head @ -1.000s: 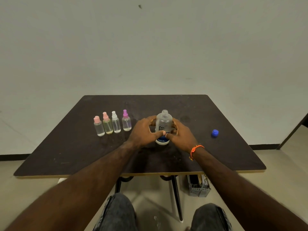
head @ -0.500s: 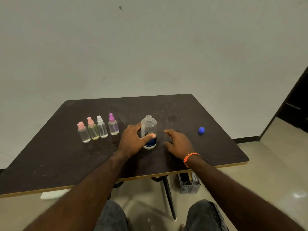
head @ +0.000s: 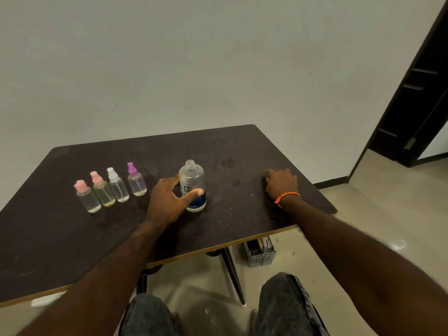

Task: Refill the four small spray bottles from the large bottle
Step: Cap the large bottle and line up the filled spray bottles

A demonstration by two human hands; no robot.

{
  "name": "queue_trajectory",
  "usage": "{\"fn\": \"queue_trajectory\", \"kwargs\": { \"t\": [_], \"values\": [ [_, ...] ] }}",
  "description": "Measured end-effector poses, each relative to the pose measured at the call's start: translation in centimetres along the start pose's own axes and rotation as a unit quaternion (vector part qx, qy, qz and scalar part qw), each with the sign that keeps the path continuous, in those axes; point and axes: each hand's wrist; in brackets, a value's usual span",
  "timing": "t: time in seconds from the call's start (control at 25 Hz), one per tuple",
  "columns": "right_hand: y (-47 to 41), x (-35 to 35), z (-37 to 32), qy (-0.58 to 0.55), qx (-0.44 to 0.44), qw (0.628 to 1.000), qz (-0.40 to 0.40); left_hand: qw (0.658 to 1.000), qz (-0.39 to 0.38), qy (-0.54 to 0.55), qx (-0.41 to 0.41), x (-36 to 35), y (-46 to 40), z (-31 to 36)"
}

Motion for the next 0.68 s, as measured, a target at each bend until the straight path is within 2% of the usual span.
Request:
{"fn": "queue_trajectory", "kwargs": {
  "t": [0.12, 0.24, 0.36, 0.52, 0.68],
  "values": [
    [0.0, 0.5, -0.9, -0.028, 0.002, 0.999, 0.021, 1.000, -0.002, 0.010, 0.002, -0.1, 0.1, -0.1],
    [0.7, 1.9, -3.9, -0.132, 0.025, 0.990, 0.032, 1.000, 0.000, 0.020, 0.008, -0.2, 0.0, -0.2],
    [2.1, 4.2, -8.6, -0.237, 0.091, 0.966, 0.048, 1.000, -0.003, 0.015, 0.022, -0.2, -0.1, -0.2],
    [4.3, 7.7, -14.1, -0.319, 0.184, 0.927, 0.071, 0.999, -0.010, 0.020, 0.035, -0.1, 0.1, 0.0],
    [5.9, 8.8, -16.8, -0.310, 0.271, 0.910, 0.044, 0.999, -0.018, 0.018, 0.044, -0.1, 0.2, 0.6]
  ]
}}
Point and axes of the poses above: each hand's wrist, its own y-axis away from the middle knuckle, its own x-axis out of the back of the hand, z = x × y, and after that the axes turned 2 degrees about x, right-handed
